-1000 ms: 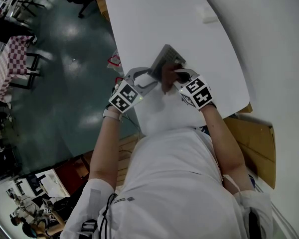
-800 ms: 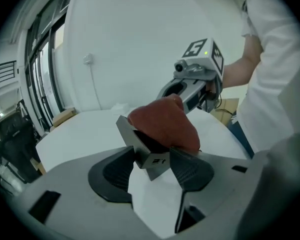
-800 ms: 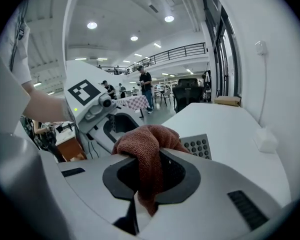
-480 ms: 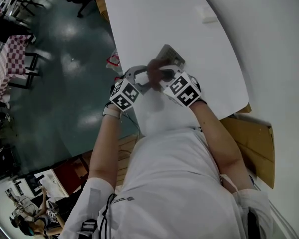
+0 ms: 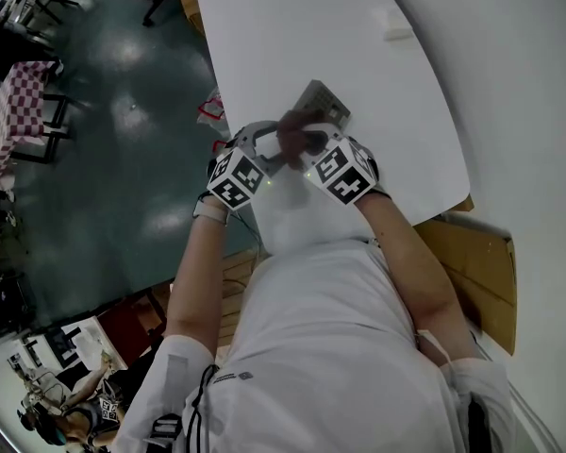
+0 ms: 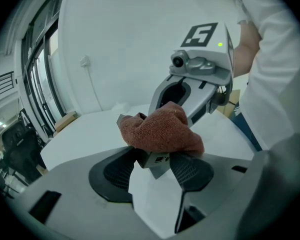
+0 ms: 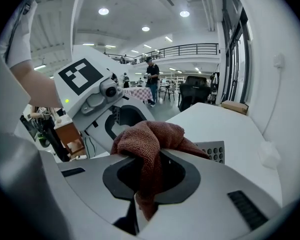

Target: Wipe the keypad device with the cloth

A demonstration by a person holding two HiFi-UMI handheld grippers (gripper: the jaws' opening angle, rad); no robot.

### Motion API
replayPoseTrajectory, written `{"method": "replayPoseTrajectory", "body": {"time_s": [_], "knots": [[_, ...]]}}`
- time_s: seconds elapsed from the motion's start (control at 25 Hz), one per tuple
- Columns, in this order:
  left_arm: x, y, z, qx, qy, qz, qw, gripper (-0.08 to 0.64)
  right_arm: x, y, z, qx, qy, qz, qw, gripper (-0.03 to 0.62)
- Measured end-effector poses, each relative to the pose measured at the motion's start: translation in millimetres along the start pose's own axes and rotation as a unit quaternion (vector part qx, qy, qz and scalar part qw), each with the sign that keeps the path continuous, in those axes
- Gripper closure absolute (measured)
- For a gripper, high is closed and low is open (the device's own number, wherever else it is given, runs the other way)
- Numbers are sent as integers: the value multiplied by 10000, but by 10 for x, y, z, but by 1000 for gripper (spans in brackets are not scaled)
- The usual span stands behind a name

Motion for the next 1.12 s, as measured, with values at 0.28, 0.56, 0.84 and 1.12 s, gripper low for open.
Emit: {"method": "replayPoseTrajectory", "body": {"time_s": [0.28,0.56,0.84,1.12], "knots": [[-15,7,16,-54,-10,48,10000,348,-40,1,-7,0,-77,-243,9997,538],[-2,-1,9,-29,-11,54,10000,346,-140,-18,21,25,-92,-482,9988,538],[-14,8,-19,-53,7,70,10000,344,-260,-49,23,44,-61,-649,9979,538],[-6,25,1,-82,26,63,9999,342,-382,-70,35,-21,18,-759,9971,538]]}}
Point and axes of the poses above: the fingertips, and each gripper's own axes: z backward along the fingers, y to its left, x out of its top, the point moved 5 cm from there along z, backward along the fingers, and after that the axes turned 3 degrees about x, right-handed, at the moved point
